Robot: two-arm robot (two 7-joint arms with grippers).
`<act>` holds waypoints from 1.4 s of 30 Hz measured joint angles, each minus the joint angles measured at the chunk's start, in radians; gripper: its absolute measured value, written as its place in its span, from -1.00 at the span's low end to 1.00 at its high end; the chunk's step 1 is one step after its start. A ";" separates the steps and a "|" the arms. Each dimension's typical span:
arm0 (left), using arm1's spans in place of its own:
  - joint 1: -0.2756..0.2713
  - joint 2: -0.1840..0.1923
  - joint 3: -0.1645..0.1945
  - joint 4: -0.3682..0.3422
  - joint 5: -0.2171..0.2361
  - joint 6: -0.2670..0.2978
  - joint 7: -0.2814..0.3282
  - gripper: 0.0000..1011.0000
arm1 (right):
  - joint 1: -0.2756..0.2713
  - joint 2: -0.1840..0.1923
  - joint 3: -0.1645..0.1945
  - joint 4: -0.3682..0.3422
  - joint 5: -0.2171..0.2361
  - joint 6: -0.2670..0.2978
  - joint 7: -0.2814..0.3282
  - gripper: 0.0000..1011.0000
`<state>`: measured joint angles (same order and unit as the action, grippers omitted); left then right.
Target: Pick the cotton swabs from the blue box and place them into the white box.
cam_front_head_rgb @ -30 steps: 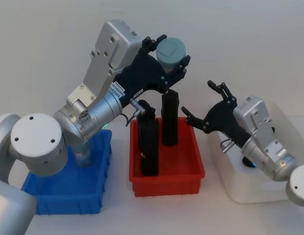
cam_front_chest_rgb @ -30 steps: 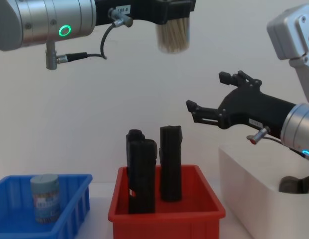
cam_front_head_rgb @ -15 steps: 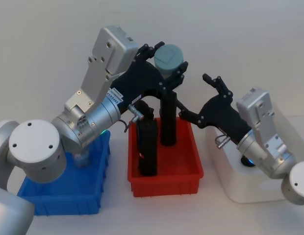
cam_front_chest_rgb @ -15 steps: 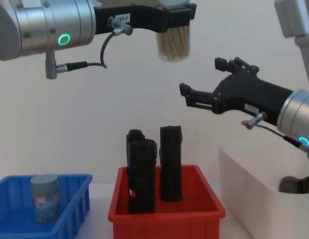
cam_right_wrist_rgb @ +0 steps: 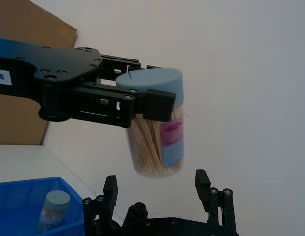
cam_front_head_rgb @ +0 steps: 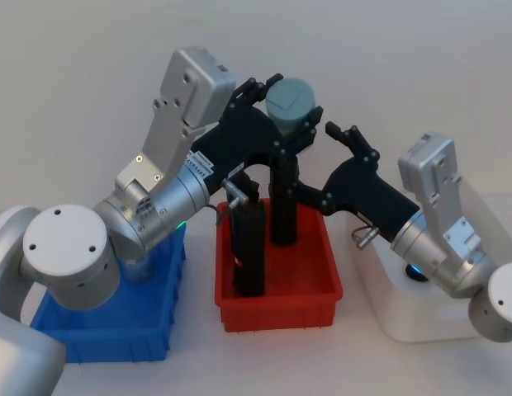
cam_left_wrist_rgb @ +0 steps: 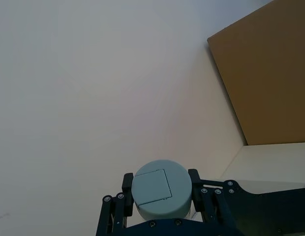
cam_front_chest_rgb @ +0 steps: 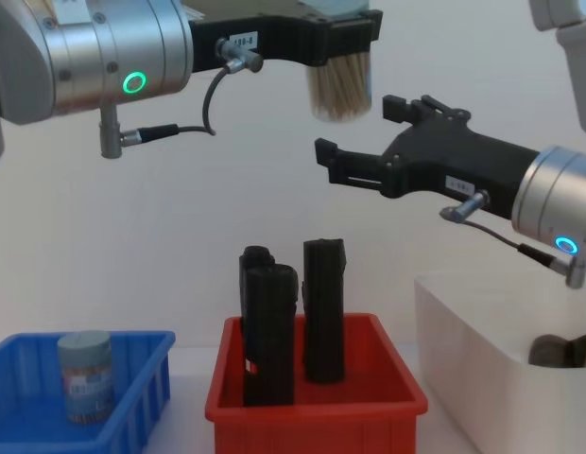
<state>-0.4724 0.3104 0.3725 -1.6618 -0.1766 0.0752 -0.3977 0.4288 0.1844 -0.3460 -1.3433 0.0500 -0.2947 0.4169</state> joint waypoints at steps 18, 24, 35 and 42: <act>-0.017 -0.016 0.007 0.044 -0.005 -0.011 -0.018 0.33 | 0.002 -0.009 -0.006 -0.022 0.046 0.017 0.003 0.98; -0.018 -0.019 0.009 0.051 -0.006 -0.009 -0.019 0.33 | 0.004 -0.013 -0.005 -0.019 0.059 -0.005 -0.010 0.98; -0.020 -0.021 0.013 0.057 -0.004 0.000 -0.022 0.33 | 0.010 -0.022 -0.013 -0.005 0.049 -0.043 -0.022 0.98; -0.019 -0.021 0.015 0.058 -0.003 0.005 -0.024 0.33 | 0.015 -0.030 -0.019 0.011 -0.004 -0.072 -0.055 0.98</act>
<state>-0.4911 0.2892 0.3872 -1.6038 -0.1800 0.0797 -0.4214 0.4440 0.1548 -0.3650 -1.3322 0.0464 -0.3671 0.3620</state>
